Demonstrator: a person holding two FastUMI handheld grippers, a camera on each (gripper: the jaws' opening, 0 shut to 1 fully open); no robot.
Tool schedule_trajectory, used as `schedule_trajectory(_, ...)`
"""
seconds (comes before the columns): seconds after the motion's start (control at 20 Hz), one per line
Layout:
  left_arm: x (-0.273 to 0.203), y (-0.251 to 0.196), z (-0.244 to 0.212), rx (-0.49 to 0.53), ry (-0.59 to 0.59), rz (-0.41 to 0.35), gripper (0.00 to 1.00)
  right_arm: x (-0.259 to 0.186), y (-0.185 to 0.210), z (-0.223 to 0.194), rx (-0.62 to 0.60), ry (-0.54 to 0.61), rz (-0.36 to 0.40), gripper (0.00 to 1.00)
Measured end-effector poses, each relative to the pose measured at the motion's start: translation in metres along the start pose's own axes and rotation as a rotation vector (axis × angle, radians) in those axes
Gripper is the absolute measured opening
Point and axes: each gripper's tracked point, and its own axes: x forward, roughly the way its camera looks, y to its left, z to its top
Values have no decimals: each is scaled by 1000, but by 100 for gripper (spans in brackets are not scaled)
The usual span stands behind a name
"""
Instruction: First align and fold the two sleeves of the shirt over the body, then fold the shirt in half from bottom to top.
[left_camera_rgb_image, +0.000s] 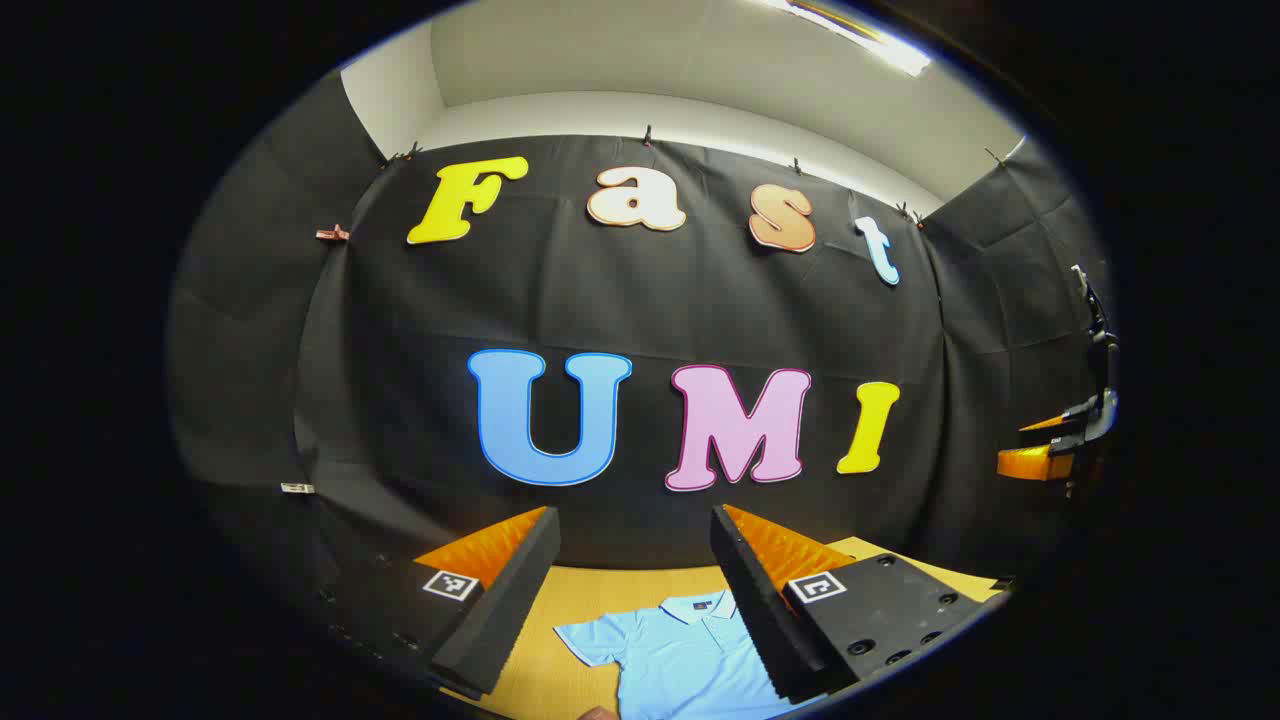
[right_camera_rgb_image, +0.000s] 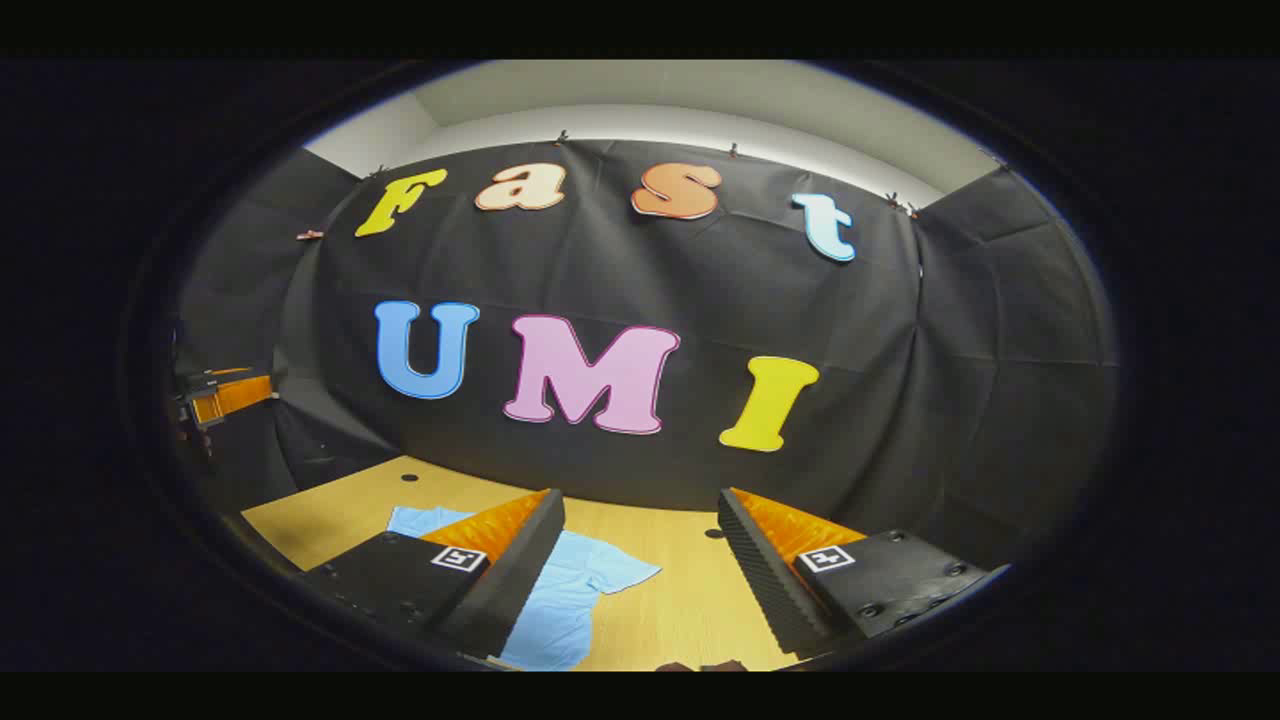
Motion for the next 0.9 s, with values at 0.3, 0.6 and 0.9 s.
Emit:
schedule_trajectory(0.3,-1,0,2,19,-6,-5,96,0,3,2,10,-5,-1,96)
schedule_trajectory(0.6,-2,11,-4,-5,8,14,96,1,8,5,11,-8,-2,96)
schedule_trajectory(0.9,-5,16,-3,-4,6,12,96,3,14,4,11,-7,7,96)
